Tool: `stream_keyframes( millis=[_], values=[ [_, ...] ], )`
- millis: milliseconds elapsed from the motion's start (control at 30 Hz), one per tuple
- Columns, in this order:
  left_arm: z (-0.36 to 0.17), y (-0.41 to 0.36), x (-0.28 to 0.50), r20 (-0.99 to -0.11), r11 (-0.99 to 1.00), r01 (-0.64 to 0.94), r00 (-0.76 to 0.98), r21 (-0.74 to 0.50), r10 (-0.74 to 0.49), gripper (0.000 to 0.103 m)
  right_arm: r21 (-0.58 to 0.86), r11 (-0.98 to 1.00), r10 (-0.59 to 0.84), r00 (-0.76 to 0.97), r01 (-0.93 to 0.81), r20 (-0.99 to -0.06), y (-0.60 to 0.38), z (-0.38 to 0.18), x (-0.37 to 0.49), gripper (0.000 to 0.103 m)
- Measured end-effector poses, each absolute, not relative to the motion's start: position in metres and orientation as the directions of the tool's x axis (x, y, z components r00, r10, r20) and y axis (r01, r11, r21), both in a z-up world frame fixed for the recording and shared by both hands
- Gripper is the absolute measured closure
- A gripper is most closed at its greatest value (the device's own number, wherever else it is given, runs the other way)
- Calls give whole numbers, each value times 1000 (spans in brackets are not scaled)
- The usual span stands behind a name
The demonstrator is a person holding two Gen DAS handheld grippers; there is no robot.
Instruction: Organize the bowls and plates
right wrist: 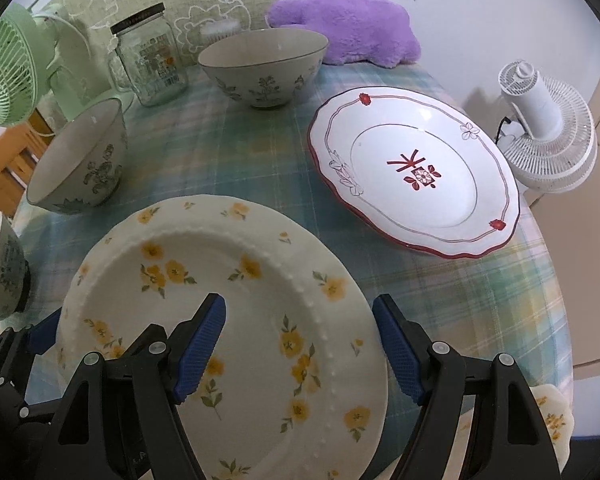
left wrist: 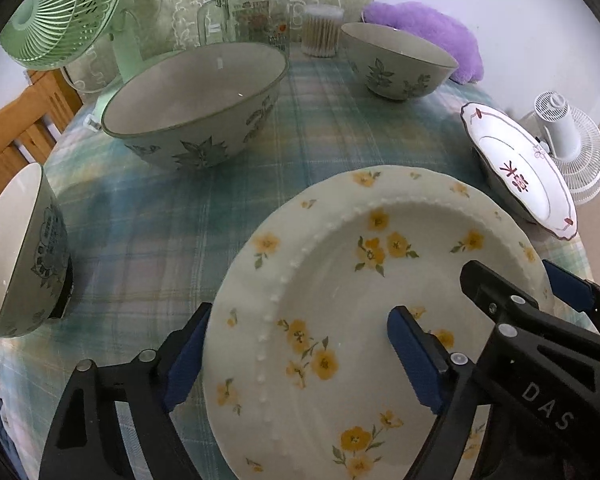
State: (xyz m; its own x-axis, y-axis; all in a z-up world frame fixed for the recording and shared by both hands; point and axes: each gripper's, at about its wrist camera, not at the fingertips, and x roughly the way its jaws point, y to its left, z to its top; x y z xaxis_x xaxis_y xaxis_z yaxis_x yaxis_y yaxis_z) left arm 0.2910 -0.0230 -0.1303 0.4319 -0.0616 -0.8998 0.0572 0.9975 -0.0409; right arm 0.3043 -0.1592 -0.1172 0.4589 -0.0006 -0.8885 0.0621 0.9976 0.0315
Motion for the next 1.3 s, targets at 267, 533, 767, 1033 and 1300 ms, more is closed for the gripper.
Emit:
stream_keyframes(
  millis=[267,533,767,1033,1300],
  values=[
    [-129,1,282,-909,999,28,415,-33,-42,16,54,998,34,434,33,-900,-140,-116,297,25],
    [-126,28,265,-918,999,21,396,-26,-32,18,72,997,78,408,-31,-909,-115,-114,285,30],
    [-128,33,260,-920,997,37,384,-70,-79,20,84,996,89,383,-30,-919,-125,-124,280,45],
    [-126,31,265,-914,997,22,399,-74,-76,24,63,998,66,419,-20,-906,-121,-124,277,44],
    [-119,36,260,-906,998,49,418,-44,-60,27,51,999,54,400,-17,-915,-114,-120,271,43]
  ],
)
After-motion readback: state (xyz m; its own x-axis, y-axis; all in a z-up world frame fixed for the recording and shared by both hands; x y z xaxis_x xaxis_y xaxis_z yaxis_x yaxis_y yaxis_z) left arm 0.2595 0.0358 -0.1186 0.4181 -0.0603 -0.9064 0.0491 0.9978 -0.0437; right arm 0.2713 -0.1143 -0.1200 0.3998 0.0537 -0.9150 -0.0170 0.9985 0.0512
